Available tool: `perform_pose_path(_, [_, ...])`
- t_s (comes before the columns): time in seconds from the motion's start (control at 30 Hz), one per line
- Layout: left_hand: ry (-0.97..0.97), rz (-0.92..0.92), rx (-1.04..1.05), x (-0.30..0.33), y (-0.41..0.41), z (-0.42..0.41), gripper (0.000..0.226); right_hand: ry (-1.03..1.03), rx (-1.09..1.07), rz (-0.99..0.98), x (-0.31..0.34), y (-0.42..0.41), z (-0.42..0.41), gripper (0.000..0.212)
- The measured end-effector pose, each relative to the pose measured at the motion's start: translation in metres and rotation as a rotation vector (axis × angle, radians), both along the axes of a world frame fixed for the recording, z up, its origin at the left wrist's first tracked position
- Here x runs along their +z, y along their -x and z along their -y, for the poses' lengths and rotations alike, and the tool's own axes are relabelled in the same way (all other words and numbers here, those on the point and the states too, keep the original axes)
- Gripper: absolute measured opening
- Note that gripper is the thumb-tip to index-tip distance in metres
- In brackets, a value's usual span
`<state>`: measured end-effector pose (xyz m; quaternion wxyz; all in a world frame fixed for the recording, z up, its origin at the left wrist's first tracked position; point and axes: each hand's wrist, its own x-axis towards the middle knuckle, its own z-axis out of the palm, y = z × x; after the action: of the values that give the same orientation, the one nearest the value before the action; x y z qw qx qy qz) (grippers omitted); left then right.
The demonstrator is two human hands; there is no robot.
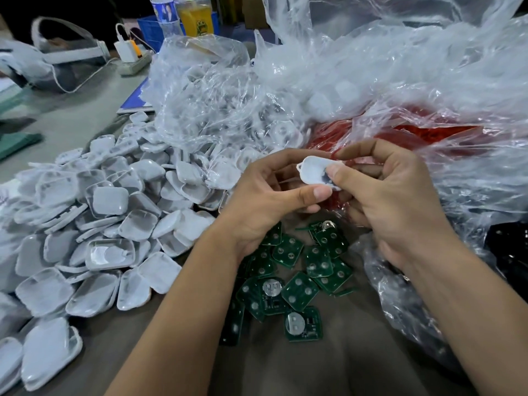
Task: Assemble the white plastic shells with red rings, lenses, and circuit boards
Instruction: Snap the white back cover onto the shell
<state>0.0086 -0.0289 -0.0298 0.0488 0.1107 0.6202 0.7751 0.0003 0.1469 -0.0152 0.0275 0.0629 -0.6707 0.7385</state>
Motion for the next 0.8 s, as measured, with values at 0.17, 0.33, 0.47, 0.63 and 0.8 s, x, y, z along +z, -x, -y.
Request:
perform_pose_path(0.17, [-0.212, 0.073, -0.068, -0.002, 0.002, -0.003, 0.037, 0.004, 0.051, -0.081, 0.005, -0.004, -0.001, 0.018])
perform_pose_path(0.33, [-0.33, 0.095, -0.157, 0.0, 0.001, 0.004, 0.04, -0.234, 0.078, -0.495, 0.012, -0.01, -0.002, 0.031])
perform_pose_path(0.47, [-0.367, 0.059, -0.185, 0.004, -0.001, 0.007, 0.058, -0.345, 0.133, -0.609, 0.009, -0.011, -0.001, 0.036])
perform_pose_path(0.63, [-0.369, 0.055, -0.192, 0.003, 0.0, 0.011, 0.051, -0.424, 0.135, -0.641, 0.008, -0.01, -0.002, 0.034])
perform_pose_path(0.8, [-0.379, 0.051, -0.194, 0.004, 0.0, 0.008, 0.051, -0.386, 0.183, -0.655, 0.008, -0.011, 0.0, 0.028])
